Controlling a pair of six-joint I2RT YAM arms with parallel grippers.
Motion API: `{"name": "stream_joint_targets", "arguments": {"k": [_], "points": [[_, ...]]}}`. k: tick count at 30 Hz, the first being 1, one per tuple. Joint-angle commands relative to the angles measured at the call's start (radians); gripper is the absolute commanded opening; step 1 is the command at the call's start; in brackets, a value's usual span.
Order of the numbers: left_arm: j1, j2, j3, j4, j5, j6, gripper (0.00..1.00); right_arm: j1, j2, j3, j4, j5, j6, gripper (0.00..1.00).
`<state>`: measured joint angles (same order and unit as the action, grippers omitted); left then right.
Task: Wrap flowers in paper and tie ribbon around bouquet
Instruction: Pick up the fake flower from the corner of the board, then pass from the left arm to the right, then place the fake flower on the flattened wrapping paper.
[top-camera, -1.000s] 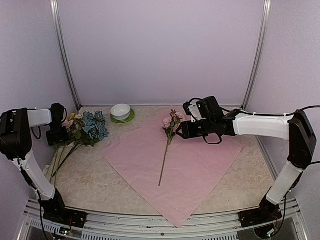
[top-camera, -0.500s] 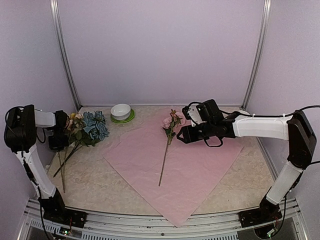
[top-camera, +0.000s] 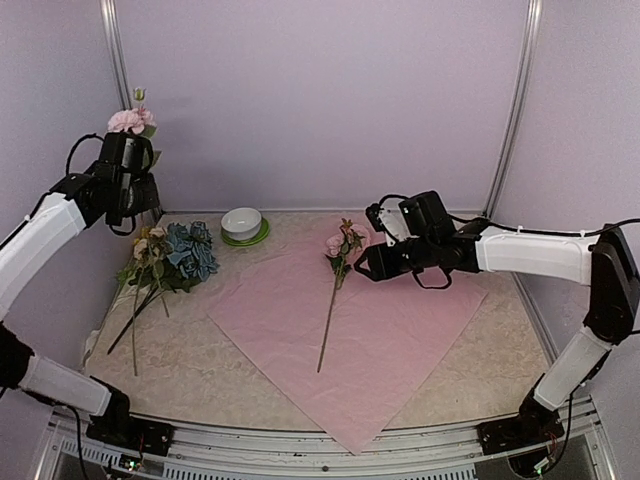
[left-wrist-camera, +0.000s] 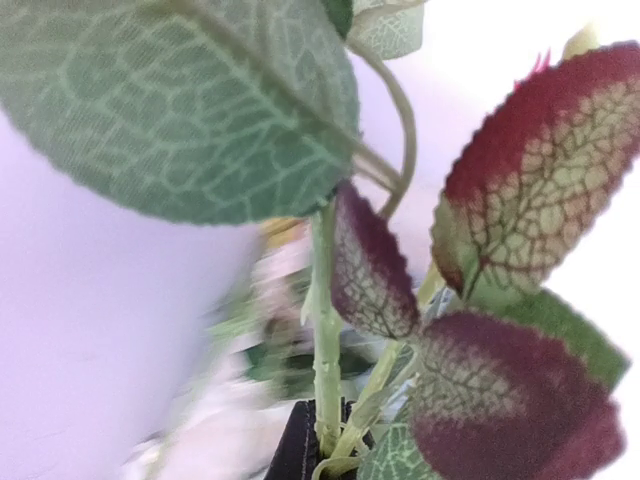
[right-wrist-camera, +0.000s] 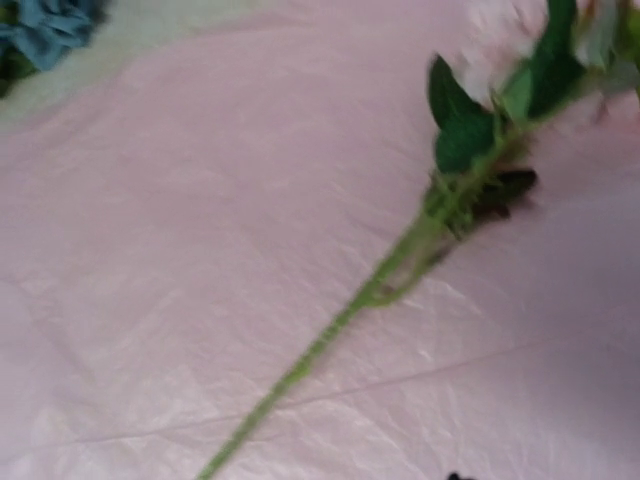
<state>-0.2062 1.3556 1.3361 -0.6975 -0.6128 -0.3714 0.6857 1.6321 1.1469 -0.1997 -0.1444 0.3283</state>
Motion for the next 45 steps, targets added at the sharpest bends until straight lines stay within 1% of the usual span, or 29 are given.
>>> {"name": "stream_joint_targets", "arguments": {"k": [1,3,4,5,6,7,10,13,14,16,17,18,19,20,21,22,24,25,26,27,28,31,35,39,42,43,44,45], "points": [[-0.229,-0.148,0.018,0.176,0.174,-0.077,0.0,0.034,-0.099,0.002,0.096,-0.106,-0.1,0.55],[-0.341,-0.199,-0.07,0.38,0.29,-0.092,0.0,0.058,-0.13,-0.009,0.191,-0.241,-0.136,0.6],[-0.395,-0.212,-0.104,0.476,0.343,-0.097,0.0,0.068,-0.14,-0.013,0.242,-0.323,-0.134,0.66],[-0.442,-0.214,-0.132,0.57,0.392,-0.107,0.0,0.076,-0.146,-0.016,0.303,-0.398,-0.115,0.76],[-0.485,-0.201,-0.146,0.671,0.44,-0.122,0.0,0.086,-0.147,-0.017,0.359,-0.455,-0.091,0.96],[-0.521,-0.182,-0.154,0.733,0.482,-0.139,0.0,0.098,-0.145,-0.015,0.415,-0.49,-0.067,0.99],[-0.633,-0.096,-0.132,0.86,0.554,-0.158,0.0,0.14,-0.113,0.019,0.494,-0.527,-0.046,1.0],[-0.701,-0.009,-0.066,0.886,0.596,-0.137,0.0,0.173,-0.051,0.094,0.445,-0.524,-0.057,1.0],[-0.707,0.008,-0.055,0.892,0.611,-0.147,0.0,0.175,-0.037,0.105,0.43,-0.527,-0.054,0.99],[-0.709,0.024,-0.057,0.918,0.644,-0.165,0.0,0.175,-0.029,0.105,0.425,-0.514,-0.042,0.9],[-0.71,0.029,-0.059,0.924,0.649,-0.168,0.0,0.176,-0.028,0.099,0.431,-0.506,-0.033,0.82],[-0.711,0.031,-0.066,0.932,0.657,-0.174,0.0,0.176,-0.028,0.093,0.44,-0.503,-0.025,0.71],[-0.711,0.032,-0.077,0.942,0.665,-0.185,0.0,0.176,-0.025,0.087,0.449,-0.504,-0.012,0.57],[-0.711,0.031,-0.09,0.957,0.673,-0.194,0.0,0.176,-0.02,0.085,0.452,-0.501,-0.001,0.37],[-0.711,0.027,-0.1,0.968,0.683,-0.202,0.0,0.176,-0.016,0.086,0.445,-0.486,0.009,0.13],[-0.711,0.024,-0.104,0.968,0.681,-0.206,0.0,0.173,-0.017,0.082,0.438,-0.456,0.027,0.0],[-0.706,0.021,-0.097,0.927,0.653,-0.2,0.0,0.162,-0.029,0.057,0.443,-0.4,0.068,0.0],[-0.697,0.021,-0.087,0.892,0.624,-0.199,0.07,0.149,-0.033,0.049,0.438,-0.378,0.104,0.0],[-0.685,0.023,-0.074,0.837,0.595,-0.205,0.53,0.128,-0.035,0.042,0.427,-0.36,0.151,0.0],[-0.665,0.025,-0.063,0.776,0.566,-0.204,0.92,0.104,-0.032,0.033,0.409,-0.346,0.206,0.0],[-0.647,0.025,-0.053,0.712,0.528,-0.195,0.98,0.077,-0.029,0.02,0.393,-0.335,0.257,0.0],[-0.561,0.027,-0.04,0.479,0.414,-0.184,0.99,0.025,-0.015,-0.047,0.36,-0.268,0.342,0.0],[-0.428,0.021,-0.071,0.264,0.277,-0.211,0.99,0.014,0.06,-0.066,0.302,-0.235,0.357,0.0],[-0.305,0.011,-0.159,0.169,0.205,-0.184,0.99,0.012,0.121,-0.076,0.292,-0.189,0.379,0.0],[-0.179,0.016,-0.243,0.143,0.198,-0.147,0.98,0.001,0.175,-0.058,0.258,-0.134,0.367,0.0],[-0.136,0.023,-0.27,0.138,0.207,-0.132,0.95,-0.004,0.191,-0.047,0.241,-0.126,0.366,0.03],[-0.093,0.032,-0.295,0.135,0.219,-0.115,0.9,-0.011,0.203,-0.044,0.23,-0.122,0.363,0.15],[-0.061,0.05,-0.313,0.131,0.225,-0.096,0.87,-0.014,0.208,-0.045,0.216,-0.116,0.358,0.31]]}}
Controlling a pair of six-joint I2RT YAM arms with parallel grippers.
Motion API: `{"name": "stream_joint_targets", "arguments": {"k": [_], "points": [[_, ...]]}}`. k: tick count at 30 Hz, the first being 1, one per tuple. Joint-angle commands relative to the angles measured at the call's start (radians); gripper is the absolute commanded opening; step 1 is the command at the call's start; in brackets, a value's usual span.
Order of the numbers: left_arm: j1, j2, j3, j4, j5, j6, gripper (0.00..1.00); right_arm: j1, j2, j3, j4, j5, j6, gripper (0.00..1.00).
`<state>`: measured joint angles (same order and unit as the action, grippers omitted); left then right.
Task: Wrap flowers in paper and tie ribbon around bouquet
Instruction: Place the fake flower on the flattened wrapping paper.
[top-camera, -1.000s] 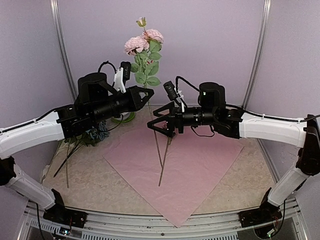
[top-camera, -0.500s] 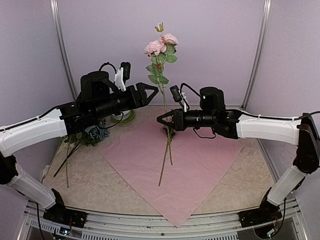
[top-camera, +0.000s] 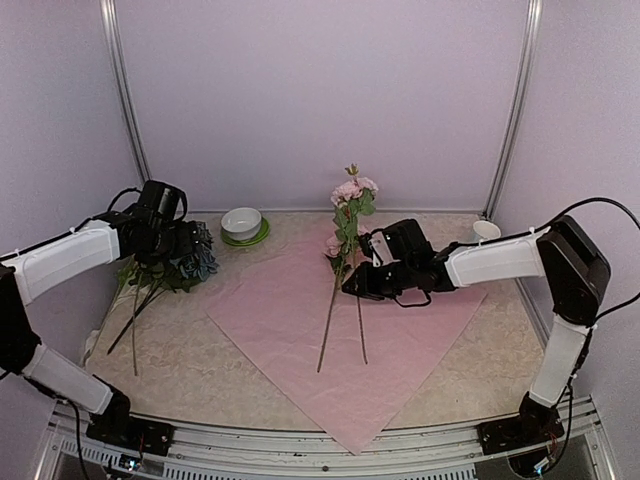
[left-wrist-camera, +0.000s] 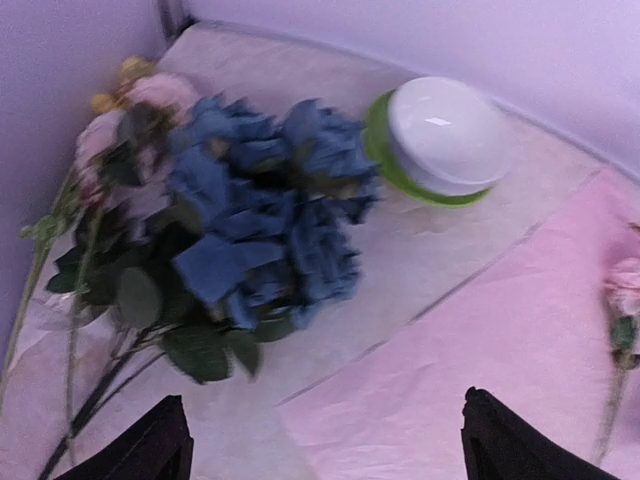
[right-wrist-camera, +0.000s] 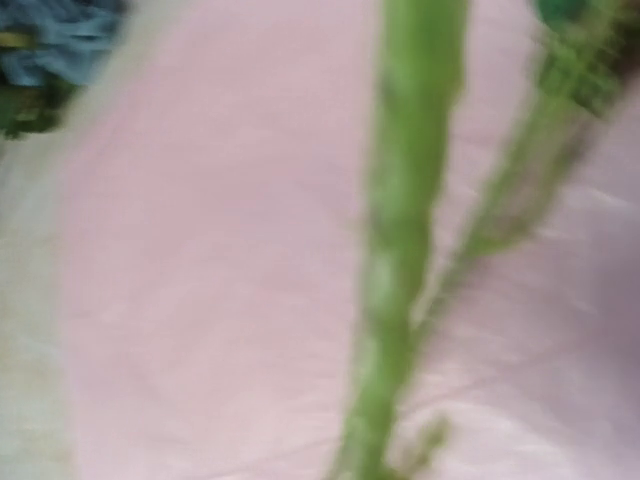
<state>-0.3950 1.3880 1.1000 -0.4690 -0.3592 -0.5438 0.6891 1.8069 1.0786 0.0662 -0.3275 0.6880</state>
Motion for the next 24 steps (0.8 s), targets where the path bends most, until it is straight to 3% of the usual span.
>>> {"name": "stream_joint_targets", "arguments": {"k": [1,4,7,13,21,24], "points": [[0.166,0.035,-0.091,-0.104,-0.033,0.095,0.84,-0.017,0.033,0.02,-0.059,0.081,-0.007,0.42],[0.225,0.105,-0.098,-0.128,-0.081,0.14,0.84,-0.017,0.002,0.002,-0.08,0.142,-0.023,0.5],[0.308,0.178,-0.09,-0.112,-0.095,0.142,0.85,-0.015,-0.049,-0.01,-0.109,0.202,-0.057,0.51],[0.479,0.237,-0.082,0.007,0.095,0.135,0.53,-0.005,-0.129,-0.014,-0.166,0.256,-0.132,0.5],[0.505,0.399,-0.044,-0.003,0.077,0.143,0.52,-0.001,-0.162,-0.018,-0.184,0.248,-0.159,0.5],[0.506,0.413,-0.063,-0.009,0.05,0.119,0.41,-0.001,-0.165,-0.016,-0.186,0.244,-0.164,0.5]]}}
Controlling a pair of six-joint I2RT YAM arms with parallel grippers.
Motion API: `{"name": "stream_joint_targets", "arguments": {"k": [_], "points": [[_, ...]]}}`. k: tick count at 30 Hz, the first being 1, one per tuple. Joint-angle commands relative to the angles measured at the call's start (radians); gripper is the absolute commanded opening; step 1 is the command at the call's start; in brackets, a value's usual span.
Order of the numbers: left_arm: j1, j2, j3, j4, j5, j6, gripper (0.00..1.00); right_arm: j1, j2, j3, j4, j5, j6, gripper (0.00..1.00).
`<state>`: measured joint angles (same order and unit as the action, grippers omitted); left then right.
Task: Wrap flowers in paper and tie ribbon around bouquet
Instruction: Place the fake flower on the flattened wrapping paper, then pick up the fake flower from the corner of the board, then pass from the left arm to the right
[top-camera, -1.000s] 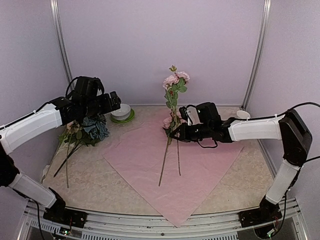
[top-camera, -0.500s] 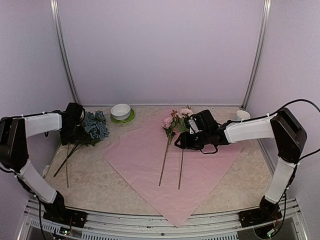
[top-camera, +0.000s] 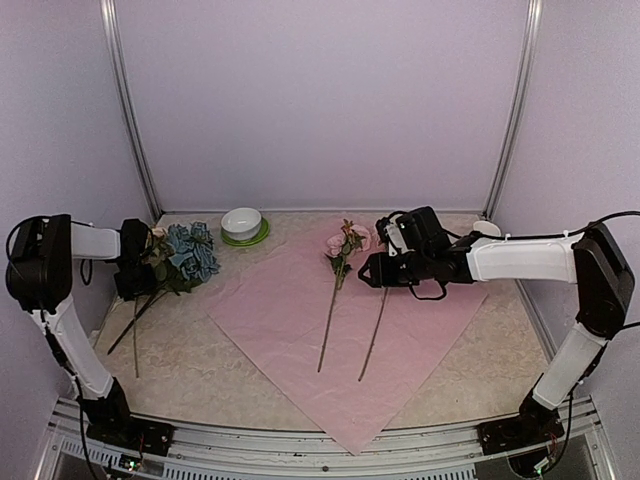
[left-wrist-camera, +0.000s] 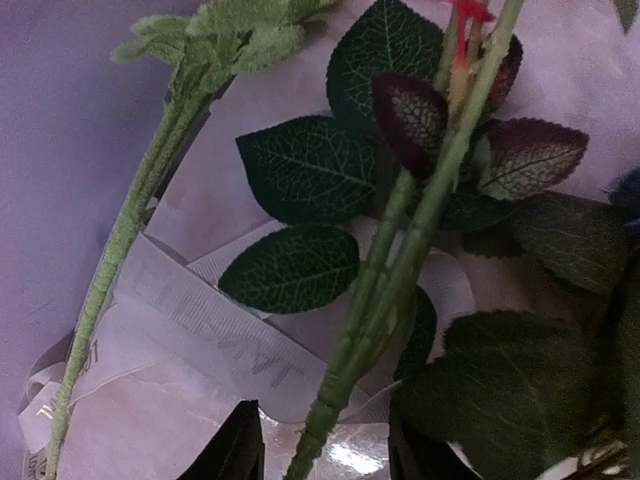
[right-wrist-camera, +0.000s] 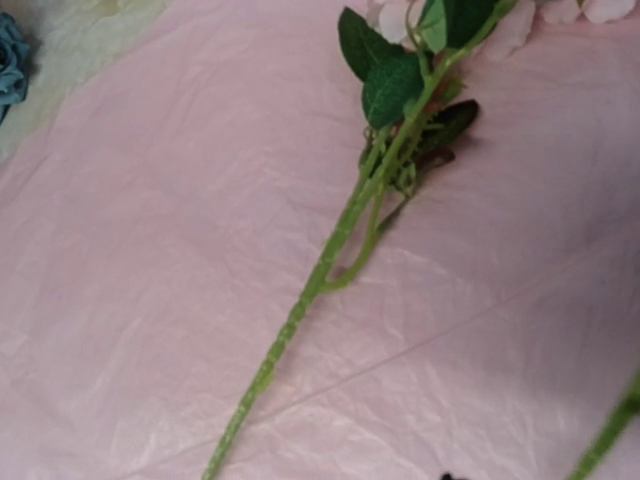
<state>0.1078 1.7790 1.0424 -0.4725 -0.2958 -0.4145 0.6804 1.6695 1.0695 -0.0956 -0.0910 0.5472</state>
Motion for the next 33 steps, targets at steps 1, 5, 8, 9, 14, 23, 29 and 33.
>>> {"name": "stream_joint_targets", "arguments": {"k": [1,5,8,9,14,23,29,33], "points": [[0.003,0.016,-0.013,-0.011,-0.023,-0.015,0.39,0.008,-0.029,-0.008,-0.025,0.007,-0.023,0.5],[0.003,-0.029,-0.034,-0.012,-0.032,-0.021,0.32,0.007,-0.033,-0.009,-0.022,-0.002,-0.032,0.5],[0.003,-0.042,-0.036,-0.011,0.001,-0.022,0.11,0.007,-0.029,-0.002,-0.018,-0.007,-0.04,0.5],[0.004,-0.047,-0.034,-0.017,0.018,-0.026,0.02,0.008,-0.028,0.001,-0.02,-0.008,-0.041,0.5],[-0.034,-0.166,-0.033,-0.044,0.005,-0.058,0.0,0.007,-0.048,0.007,-0.032,0.0,-0.046,0.5],[-0.141,-0.417,0.048,-0.127,-0.081,-0.066,0.0,0.008,-0.061,0.023,-0.04,-0.004,-0.057,0.5],[-0.439,-0.618,0.098,0.035,-0.046,-0.023,0.0,0.016,-0.095,0.03,-0.008,-0.053,-0.138,0.51],[-0.736,-0.663,0.08,0.322,0.026,-0.01,0.0,0.079,-0.155,0.027,0.169,-0.284,-0.275,0.54]]}}
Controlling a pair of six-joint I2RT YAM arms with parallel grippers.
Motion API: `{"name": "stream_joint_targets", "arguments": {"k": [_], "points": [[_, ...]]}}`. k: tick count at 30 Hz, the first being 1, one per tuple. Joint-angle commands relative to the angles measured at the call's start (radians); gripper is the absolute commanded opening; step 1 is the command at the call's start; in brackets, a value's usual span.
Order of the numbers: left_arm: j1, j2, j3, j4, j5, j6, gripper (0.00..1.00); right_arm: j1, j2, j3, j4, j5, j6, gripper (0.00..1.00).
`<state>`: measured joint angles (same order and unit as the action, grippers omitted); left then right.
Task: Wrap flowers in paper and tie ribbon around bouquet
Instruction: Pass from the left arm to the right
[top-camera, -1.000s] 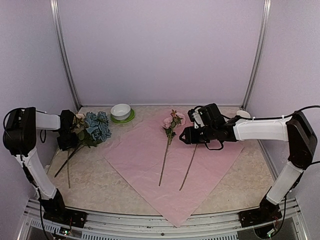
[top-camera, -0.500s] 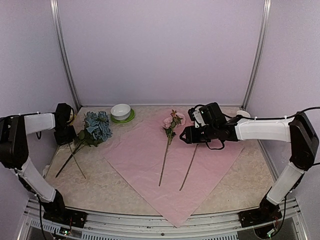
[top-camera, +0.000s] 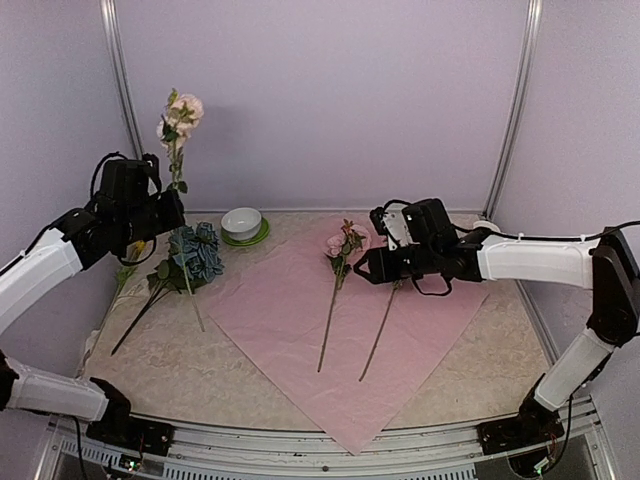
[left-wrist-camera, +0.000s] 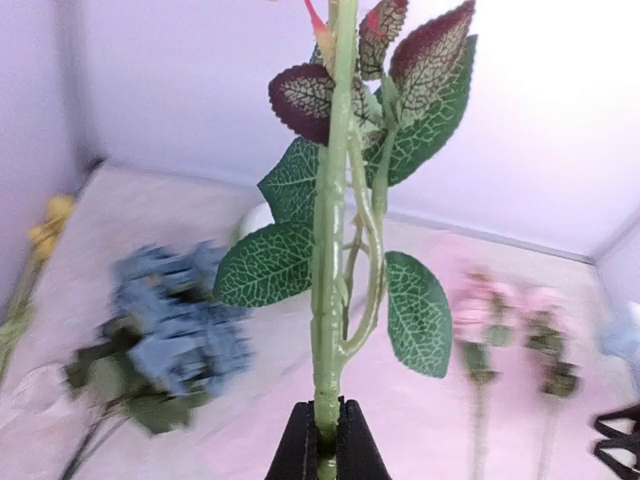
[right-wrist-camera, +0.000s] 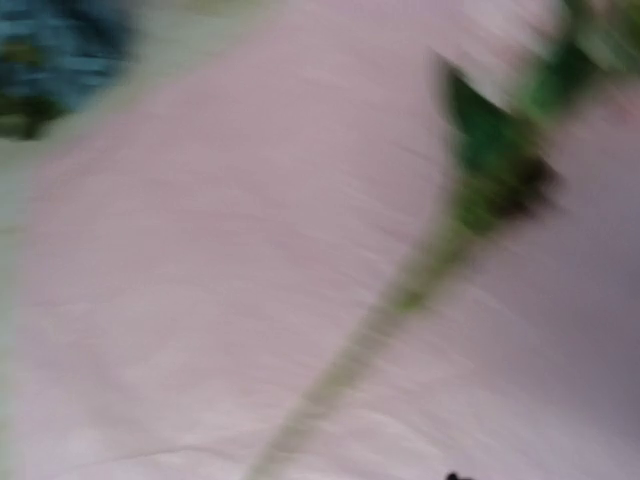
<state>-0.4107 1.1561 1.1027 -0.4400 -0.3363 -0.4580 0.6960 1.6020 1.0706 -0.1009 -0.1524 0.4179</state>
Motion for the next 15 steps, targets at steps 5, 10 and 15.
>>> {"name": "stream_joint_targets", "arguments": {"k": [5,10,15], "points": [[-0.512,0.051,0.013,0.587,0.069,0.113,0.0,0.172,-0.076,0.111,0.295,-0.442,-0.191,0.93],[-0.585,0.149,0.013,0.766,0.159,0.122,0.0,0.216,-0.046,0.148,0.361,-0.431,-0.164,1.0],[-0.601,0.188,-0.005,0.875,0.222,0.094,0.0,0.215,-0.001,0.148,0.385,-0.432,-0.103,0.83]]}}
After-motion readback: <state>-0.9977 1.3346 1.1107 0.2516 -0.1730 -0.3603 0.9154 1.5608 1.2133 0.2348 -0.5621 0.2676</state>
